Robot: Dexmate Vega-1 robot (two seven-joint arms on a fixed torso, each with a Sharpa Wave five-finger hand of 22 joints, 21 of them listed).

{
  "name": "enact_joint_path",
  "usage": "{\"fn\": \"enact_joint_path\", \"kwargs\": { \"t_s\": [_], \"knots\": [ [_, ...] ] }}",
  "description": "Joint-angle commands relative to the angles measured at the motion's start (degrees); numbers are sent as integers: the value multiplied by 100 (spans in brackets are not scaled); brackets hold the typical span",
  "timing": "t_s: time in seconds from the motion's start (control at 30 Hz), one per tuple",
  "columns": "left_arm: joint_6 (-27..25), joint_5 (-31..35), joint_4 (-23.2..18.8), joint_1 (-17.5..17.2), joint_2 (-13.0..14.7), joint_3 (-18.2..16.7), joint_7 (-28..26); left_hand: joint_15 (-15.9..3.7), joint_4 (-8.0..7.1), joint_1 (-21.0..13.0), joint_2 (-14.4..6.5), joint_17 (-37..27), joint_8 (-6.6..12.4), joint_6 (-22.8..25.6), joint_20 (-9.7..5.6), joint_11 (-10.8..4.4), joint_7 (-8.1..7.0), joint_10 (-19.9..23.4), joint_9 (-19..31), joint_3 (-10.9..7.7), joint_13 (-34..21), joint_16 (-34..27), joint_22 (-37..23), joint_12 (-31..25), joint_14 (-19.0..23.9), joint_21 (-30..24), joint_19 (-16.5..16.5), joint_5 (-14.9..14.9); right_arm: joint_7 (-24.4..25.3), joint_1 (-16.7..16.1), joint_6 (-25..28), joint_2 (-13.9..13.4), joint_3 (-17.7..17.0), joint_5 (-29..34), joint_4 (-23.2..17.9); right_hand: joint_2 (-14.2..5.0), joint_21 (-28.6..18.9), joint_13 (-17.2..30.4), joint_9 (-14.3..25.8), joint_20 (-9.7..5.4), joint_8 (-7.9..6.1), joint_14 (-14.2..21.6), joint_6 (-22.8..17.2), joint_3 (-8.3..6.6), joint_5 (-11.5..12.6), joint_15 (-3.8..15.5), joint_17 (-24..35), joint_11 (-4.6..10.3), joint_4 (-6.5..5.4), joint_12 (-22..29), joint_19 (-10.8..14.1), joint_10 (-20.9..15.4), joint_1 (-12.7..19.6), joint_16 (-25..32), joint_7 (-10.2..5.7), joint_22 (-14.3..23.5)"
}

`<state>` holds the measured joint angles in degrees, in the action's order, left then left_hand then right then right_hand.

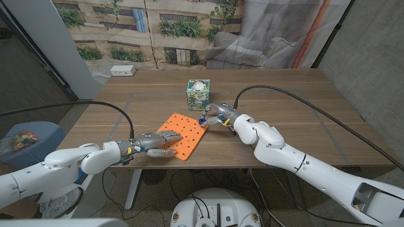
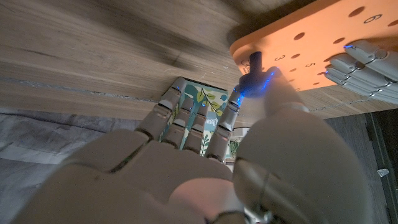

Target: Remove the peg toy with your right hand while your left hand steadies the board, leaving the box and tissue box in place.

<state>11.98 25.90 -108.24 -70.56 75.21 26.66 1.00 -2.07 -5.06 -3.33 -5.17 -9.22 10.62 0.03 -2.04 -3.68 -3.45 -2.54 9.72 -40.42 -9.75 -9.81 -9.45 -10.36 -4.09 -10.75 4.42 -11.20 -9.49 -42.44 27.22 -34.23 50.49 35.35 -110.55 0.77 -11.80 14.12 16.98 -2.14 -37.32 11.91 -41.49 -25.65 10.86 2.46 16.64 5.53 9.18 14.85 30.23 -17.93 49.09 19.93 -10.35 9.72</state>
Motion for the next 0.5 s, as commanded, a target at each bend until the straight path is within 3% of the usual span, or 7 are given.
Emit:
{"fn": "enact_joint_path", "kwargs": {
  "t_s": [0.03,0.5],
  "knots": [
    [-1,4,35,54,-53,25,309,-215,24,-70,-495,-11,22,80,-536,-50,29,189,33,-32,-6,-15,-30,-21,192,-44,-278,26,92,55,64,-51,-14,-334,-28,-73,6,2,101,-8,-125,13,-331,21,46,185,20,-16,17,-26,36,-25,49,17,-240,21],
    [15,11,61,113,-88,45,364,-217,43,-79,-498,-12,18,78,-535,-41,32,199,34,-54,-6,-13,-31,-20,197,-42,-289,31,160,149,-3,-130,-7,-610,-37,-80,14,0,115,-1,-148,8,-349,48,52,176,29,-26,24,-40,34,-26,71,20,-241,22]
  ]
}}
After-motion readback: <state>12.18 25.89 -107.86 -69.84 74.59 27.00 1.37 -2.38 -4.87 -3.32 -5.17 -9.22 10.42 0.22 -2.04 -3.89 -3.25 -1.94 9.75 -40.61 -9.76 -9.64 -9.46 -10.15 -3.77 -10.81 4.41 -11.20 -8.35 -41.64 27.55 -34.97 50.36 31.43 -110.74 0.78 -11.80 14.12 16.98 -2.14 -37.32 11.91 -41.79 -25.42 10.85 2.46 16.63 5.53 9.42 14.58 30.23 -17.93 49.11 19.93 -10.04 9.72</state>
